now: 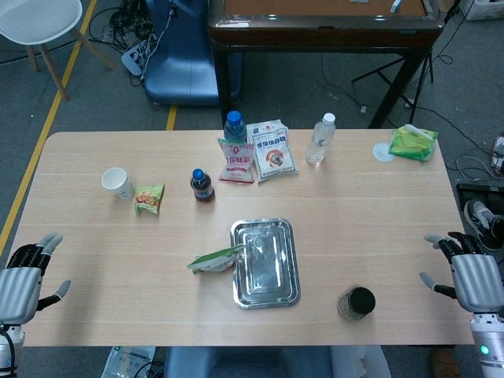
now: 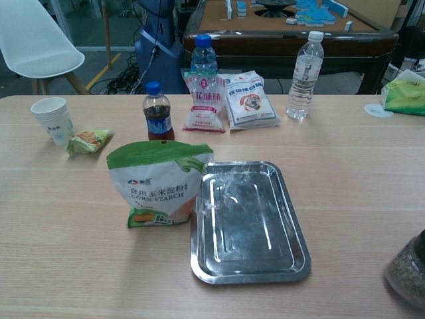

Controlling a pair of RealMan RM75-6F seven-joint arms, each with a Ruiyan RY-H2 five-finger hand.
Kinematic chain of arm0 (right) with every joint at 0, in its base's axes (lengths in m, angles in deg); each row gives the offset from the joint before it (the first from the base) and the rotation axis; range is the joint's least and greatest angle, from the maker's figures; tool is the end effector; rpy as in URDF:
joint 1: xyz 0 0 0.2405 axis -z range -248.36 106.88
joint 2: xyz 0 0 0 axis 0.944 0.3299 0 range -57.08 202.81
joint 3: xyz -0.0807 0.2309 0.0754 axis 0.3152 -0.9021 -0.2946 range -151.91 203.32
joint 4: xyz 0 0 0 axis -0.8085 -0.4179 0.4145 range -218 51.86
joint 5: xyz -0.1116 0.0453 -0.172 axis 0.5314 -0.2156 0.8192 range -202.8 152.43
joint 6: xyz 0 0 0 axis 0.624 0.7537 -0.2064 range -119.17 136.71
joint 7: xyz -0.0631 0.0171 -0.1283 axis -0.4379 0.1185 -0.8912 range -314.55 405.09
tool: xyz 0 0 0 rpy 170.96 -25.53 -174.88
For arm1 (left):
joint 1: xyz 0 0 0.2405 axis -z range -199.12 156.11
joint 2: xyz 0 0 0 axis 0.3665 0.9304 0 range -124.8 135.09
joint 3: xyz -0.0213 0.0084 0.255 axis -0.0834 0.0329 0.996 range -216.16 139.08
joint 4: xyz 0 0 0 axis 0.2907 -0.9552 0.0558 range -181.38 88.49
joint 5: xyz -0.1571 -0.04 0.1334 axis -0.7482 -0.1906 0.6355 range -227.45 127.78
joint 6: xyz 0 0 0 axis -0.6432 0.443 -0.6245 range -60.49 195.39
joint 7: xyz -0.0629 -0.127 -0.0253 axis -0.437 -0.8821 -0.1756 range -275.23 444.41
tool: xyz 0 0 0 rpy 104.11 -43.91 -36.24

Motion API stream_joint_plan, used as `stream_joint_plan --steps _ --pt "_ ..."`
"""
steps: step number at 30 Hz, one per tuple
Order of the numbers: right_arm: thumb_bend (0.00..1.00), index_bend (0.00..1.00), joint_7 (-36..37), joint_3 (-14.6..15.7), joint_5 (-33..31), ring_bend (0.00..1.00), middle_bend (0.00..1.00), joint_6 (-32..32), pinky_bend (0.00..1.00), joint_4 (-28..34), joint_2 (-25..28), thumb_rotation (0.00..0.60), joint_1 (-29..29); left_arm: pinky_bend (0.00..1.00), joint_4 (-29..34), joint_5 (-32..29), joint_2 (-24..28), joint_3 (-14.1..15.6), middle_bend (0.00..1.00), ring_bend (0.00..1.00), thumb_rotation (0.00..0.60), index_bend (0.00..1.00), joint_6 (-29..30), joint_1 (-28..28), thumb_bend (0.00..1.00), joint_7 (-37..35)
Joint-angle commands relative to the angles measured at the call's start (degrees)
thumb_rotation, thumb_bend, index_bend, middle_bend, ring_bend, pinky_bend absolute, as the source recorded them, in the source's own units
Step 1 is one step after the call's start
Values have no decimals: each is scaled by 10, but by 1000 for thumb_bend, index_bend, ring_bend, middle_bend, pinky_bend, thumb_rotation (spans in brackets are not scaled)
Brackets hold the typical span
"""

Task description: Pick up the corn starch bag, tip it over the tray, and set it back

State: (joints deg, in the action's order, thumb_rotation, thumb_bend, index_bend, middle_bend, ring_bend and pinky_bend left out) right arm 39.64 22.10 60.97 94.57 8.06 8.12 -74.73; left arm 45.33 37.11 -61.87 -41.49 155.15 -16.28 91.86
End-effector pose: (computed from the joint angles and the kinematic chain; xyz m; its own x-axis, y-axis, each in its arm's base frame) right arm -0.3147 -0.1792 0.1610 0.4918 0.0178 0.8705 -0.8707 0.0038 0.4918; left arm -0.3025 0.1829 0.1492 0.4725 -0.0480 0.8800 0.8801 -0.0274 -0.4740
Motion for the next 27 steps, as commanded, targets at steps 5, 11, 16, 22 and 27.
stream_joint_plan --steps 5,11,16,22,27 --pt "73 309 2 0 2 223 408 0 208 -1 0 600 0 143 0 1 0 1 136 179 600 116 -1 0 221 -2" --pt "73 309 6 -6 4 223 408 6 209 6 11 600 -2 142 -3 0 0 1 136 179 600 116 -25 12 221 -21" --pt "73 309 -2 -19 -1 223 408 17 208 20 29 600 -2 142 -20 -4 -11 -5 136 179 600 115 -63 37 222 -60" --pt "73 309 -15 -31 -15 223 408 18 209 43 53 600 -3 142 -47 -4 -33 -6 136 178 600 95 -137 83 221 -143" --pt "73 309 -19 -31 -19 223 408 15 209 52 60 600 -4 144 -72 -2 -67 -6 136 178 600 69 -194 123 220 -191"
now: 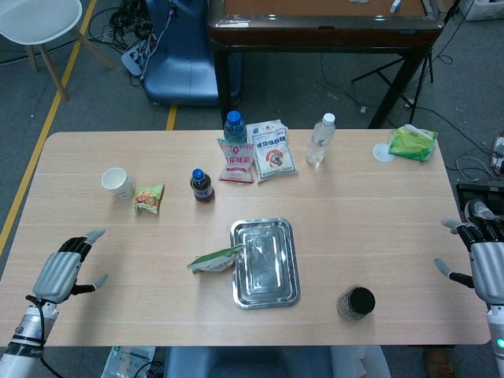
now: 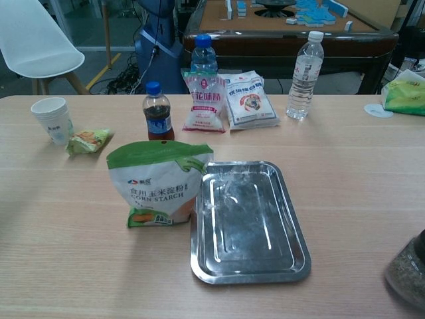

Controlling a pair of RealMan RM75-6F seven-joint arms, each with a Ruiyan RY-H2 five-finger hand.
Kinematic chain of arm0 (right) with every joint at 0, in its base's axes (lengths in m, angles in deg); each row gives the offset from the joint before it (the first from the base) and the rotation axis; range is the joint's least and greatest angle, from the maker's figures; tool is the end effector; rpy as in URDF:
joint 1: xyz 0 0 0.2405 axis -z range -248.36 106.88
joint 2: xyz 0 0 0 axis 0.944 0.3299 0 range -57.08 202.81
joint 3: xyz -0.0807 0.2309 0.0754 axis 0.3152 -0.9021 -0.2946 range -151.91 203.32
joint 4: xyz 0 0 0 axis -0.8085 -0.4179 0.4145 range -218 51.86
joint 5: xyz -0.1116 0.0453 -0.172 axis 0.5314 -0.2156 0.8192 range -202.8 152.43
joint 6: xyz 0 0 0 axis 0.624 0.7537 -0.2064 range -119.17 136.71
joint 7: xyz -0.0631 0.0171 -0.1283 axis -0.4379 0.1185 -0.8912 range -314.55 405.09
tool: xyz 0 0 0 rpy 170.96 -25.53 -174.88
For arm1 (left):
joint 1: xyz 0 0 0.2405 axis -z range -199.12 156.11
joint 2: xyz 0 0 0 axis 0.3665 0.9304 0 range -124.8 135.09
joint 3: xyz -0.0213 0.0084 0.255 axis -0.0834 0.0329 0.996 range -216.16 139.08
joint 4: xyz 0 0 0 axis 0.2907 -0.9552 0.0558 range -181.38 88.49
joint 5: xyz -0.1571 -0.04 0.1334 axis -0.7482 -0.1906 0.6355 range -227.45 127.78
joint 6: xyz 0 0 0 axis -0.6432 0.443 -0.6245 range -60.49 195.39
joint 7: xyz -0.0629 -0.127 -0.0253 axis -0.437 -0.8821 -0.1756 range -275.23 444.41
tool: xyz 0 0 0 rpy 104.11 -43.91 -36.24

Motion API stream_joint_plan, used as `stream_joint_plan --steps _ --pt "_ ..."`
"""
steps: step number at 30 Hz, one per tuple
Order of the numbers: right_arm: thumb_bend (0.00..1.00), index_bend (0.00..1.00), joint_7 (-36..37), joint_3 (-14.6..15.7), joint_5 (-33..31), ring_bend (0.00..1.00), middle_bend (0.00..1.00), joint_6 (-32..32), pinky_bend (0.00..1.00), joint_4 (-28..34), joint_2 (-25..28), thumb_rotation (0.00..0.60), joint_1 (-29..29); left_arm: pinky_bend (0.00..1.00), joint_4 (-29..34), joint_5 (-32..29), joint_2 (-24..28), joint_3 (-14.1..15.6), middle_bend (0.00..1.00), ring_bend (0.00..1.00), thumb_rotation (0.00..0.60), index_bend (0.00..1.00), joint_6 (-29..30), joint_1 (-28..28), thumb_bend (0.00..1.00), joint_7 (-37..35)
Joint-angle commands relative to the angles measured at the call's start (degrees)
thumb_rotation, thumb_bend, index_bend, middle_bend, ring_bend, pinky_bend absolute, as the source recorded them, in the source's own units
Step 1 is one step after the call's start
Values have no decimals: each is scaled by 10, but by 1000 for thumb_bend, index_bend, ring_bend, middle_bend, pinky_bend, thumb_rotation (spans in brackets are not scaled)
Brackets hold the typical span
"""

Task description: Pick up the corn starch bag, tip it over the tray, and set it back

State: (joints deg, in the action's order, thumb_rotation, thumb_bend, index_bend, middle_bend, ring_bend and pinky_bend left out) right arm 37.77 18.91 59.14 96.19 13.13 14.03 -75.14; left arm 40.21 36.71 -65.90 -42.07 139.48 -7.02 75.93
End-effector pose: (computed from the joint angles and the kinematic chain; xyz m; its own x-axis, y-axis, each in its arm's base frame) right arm -0.2999 -0.1914 0.1986 0.5254 0.1019 0.8447 -0.8503 0.0292 0.5254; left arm -0.2945 0.2331 0.0999 0.2587 0.1773 0.9496 0.9612 -0.1444 -0.2349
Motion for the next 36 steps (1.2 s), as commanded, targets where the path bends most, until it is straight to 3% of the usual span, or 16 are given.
stream_joint_plan --steps 1,13,26,36 --pt "73 309 0 1 -1 223 408 -2 209 2 2 600 0 145 -26 4 -33 1 136 178 600 66 -46 37 219 -35" --pt "73 309 5 6 -10 223 409 -5 209 -5 1 600 5 208 -71 -12 -131 -5 136 179 600 42 -125 103 187 -60" --pt "73 309 17 11 -15 223 408 -2 209 -16 -3 600 15 255 -115 -46 -222 -19 136 197 600 47 -147 138 185 -16" --pt "73 309 20 12 -20 223 408 3 208 -17 -1 600 22 256 -158 -40 -274 -23 136 207 600 60 -147 163 185 -26"
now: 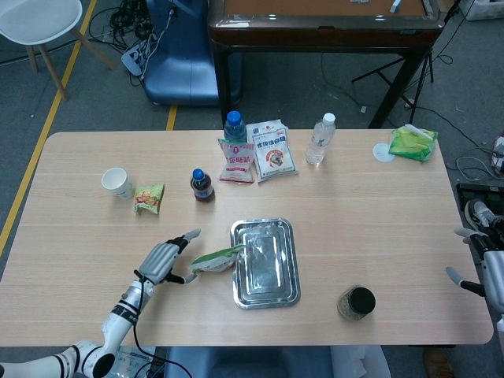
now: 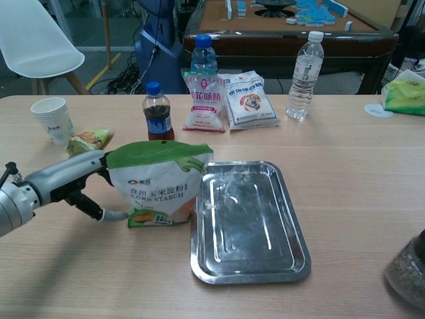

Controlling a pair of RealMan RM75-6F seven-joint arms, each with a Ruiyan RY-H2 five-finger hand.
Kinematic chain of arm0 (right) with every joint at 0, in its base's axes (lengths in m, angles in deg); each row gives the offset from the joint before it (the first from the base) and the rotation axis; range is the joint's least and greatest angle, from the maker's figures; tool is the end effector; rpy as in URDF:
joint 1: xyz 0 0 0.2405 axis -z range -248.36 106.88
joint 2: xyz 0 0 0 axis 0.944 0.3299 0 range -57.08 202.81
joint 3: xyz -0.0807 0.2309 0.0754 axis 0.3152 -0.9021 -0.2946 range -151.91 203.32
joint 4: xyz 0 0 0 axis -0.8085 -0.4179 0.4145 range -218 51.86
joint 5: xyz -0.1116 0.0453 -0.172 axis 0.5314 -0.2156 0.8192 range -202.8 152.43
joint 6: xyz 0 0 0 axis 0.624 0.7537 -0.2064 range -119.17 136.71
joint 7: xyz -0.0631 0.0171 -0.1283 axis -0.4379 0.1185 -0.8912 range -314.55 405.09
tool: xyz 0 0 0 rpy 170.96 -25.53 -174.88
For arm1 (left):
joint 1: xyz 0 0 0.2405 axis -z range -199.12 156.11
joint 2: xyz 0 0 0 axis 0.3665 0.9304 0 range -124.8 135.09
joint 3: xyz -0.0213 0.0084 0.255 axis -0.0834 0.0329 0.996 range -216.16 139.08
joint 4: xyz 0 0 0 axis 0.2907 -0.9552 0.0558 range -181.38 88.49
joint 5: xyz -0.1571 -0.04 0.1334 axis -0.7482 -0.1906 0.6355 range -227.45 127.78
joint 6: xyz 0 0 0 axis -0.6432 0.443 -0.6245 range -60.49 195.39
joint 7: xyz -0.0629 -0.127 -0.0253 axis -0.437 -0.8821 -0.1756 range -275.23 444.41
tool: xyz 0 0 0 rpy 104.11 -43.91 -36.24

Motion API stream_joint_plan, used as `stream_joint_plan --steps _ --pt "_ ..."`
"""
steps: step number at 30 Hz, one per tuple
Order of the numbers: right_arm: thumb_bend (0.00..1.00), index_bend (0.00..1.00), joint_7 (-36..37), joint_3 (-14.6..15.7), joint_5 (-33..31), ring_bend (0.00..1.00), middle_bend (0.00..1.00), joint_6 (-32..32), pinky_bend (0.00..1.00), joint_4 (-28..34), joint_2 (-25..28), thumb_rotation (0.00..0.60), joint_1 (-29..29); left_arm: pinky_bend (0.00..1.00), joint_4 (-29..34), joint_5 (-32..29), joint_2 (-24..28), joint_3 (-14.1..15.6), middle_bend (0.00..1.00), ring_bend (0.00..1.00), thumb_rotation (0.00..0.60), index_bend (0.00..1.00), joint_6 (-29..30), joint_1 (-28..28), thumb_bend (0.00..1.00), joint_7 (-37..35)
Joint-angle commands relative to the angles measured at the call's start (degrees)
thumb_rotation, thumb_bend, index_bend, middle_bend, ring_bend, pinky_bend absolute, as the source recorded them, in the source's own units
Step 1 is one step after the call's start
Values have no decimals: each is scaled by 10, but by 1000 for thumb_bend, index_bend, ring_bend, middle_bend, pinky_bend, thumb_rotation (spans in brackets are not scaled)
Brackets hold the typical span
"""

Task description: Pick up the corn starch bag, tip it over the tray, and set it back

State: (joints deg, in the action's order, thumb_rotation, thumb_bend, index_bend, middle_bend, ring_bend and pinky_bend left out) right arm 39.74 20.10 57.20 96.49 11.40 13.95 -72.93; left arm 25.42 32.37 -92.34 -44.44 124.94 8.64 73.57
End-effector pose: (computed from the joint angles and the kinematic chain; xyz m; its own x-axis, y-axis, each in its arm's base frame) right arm -0.3187 -0.1754 0.2012 0.5243 0.0660 0.8490 -0.8501 0.0970 0.5175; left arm -0.2071 0.2904 -0.0585 0.1086 0.4051 0.9078 0.9625 -0.2713 0.0059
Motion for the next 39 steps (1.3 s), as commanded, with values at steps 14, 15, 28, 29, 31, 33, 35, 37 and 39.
stream_joint_plan --steps 14,15,28,29,31,33,35,37,39 --pt "73 309 3 0 -8 223 408 -2 209 -3 0 600 5 259 -43 9 -49 7 136 220 600 88 -2 25 185 -16" --pt "73 309 4 0 -8 223 408 -2 209 -3 0 600 5 264 -45 9 -52 6 137 223 600 93 -1 27 185 -16" --pt "73 309 9 -1 -12 223 408 -1 208 -12 -3 600 9 346 -104 27 -97 6 249 311 600 246 22 40 185 -59" --pt "73 309 9 -1 -13 223 408 -1 208 -11 -3 600 9 380 -112 31 -102 7 274 333 600 271 28 41 186 -67" --pt "73 309 8 -1 -15 223 408 -2 208 -11 -3 600 10 431 -133 38 -113 10 306 359 600 303 32 44 187 -84" --pt "73 309 7 -2 -16 223 409 -2 209 -9 -2 600 10 446 -152 43 -122 13 320 368 600 319 31 49 201 -98" --pt "73 309 7 -2 -17 223 409 -1 209 -8 -1 600 11 453 -166 48 -128 14 327 374 600 324 32 53 208 -112" --pt "73 309 7 -3 -18 223 408 -1 209 -7 -1 600 12 497 -183 55 -135 17 366 408 600 348 37 56 243 -124" --pt "73 309 8 -3 -19 223 408 0 209 -6 0 600 13 574 -198 64 -137 22 452 477 600 401 43 60 318 -140"
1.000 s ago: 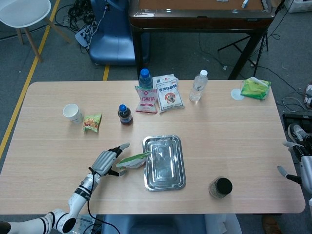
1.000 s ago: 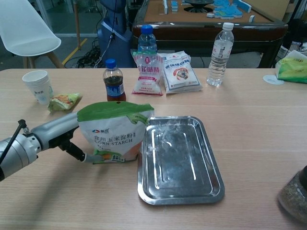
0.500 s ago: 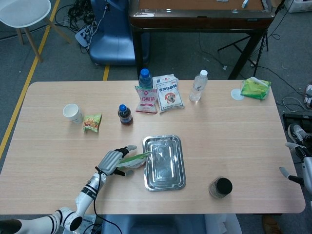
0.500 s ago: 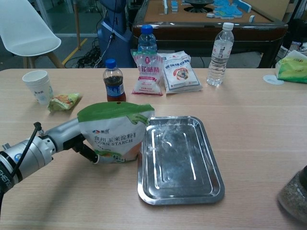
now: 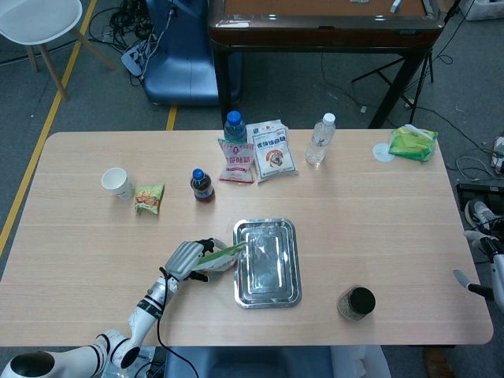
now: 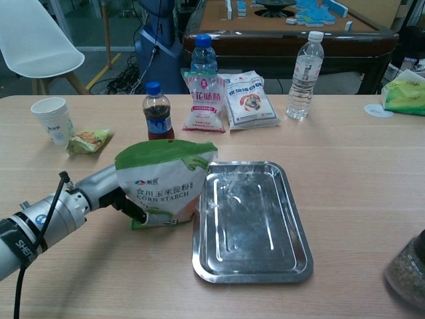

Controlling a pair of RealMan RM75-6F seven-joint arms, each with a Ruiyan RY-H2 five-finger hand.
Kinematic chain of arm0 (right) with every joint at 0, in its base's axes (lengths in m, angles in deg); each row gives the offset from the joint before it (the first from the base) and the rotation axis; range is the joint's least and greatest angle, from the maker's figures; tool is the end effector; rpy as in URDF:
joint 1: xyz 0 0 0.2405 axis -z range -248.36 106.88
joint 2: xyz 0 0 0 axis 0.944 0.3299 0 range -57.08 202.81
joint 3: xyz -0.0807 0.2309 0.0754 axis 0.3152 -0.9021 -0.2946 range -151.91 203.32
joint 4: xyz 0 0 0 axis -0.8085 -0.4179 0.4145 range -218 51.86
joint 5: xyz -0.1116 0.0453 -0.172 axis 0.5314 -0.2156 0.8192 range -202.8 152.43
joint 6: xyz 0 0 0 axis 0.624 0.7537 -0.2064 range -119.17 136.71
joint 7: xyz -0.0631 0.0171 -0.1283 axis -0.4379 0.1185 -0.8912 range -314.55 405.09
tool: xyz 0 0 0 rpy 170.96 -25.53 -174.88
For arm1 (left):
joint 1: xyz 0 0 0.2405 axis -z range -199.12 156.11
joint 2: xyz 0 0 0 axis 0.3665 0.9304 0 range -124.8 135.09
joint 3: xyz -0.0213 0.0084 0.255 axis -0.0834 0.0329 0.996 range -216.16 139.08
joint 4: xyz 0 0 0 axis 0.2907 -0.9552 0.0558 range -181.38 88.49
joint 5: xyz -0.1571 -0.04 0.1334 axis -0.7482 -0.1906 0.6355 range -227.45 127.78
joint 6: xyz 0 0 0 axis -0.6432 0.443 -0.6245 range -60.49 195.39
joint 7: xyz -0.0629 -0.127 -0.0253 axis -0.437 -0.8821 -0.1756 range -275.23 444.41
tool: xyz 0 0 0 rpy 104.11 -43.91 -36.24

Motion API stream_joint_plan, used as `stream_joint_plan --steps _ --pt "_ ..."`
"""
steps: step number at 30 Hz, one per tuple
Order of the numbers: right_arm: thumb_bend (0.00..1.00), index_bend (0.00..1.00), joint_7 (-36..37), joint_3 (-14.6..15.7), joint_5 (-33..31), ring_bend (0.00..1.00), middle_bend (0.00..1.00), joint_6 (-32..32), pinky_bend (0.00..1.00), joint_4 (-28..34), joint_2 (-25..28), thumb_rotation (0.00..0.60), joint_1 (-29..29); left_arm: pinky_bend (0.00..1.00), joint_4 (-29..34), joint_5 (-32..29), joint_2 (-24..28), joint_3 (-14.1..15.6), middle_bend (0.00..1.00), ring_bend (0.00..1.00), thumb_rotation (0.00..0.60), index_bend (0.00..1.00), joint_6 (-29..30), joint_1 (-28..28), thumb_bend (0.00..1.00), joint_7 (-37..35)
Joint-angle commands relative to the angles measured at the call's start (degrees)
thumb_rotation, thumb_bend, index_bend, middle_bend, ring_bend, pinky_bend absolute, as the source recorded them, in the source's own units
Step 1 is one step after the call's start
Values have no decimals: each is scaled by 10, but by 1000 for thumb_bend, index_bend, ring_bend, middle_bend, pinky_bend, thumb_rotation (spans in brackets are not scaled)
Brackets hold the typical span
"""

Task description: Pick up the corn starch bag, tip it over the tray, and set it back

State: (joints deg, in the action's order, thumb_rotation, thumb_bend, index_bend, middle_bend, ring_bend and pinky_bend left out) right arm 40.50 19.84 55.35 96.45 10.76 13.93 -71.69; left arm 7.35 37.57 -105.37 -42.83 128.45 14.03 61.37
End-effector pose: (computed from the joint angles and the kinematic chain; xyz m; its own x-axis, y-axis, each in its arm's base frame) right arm -0.3282 -0.1688 0.2050 0.5220 0.0576 0.8510 -0.8475 0.1475 0.5099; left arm -0.1815 0.3042 -0.1076 0.0529 0.4036 0.9134 0.9293 -0.3547 0.1030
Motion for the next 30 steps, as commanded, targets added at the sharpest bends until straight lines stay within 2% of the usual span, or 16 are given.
stream_joint_plan --steps 1,4,8,15,20,26,30 --pt "73 309 1 0 0 223 408 1 209 0 0 600 1 589 -23 16 -7 8 477 496 600 417 12 8 340 -23" --pt "73 309 1 -1 -1 223 408 1 209 0 0 600 1 640 -38 31 -3 14 560 564 600 475 27 13 393 -41" --pt "73 309 3 -2 1 223 408 2 209 -1 -1 600 0 661 -48 50 10 24 614 605 600 509 38 22 430 -57" --pt "73 309 5 -2 6 223 408 5 209 -3 -3 600 1 666 -29 78 51 37 621 611 600 512 63 35 434 -68" --pt "73 309 8 -2 11 223 408 8 209 -6 -6 600 1 666 14 103 96 43 622 611 600 509 58 63 434 -32" --pt "73 309 15 0 15 223 408 12 209 -13 -12 600 3 666 94 123 155 48 634 621 600 510 -2 113 437 72" --pt "73 309 21 0 18 223 408 13 209 -19 -16 600 4 666 167 107 198 45 635 623 600 512 -93 152 442 164"
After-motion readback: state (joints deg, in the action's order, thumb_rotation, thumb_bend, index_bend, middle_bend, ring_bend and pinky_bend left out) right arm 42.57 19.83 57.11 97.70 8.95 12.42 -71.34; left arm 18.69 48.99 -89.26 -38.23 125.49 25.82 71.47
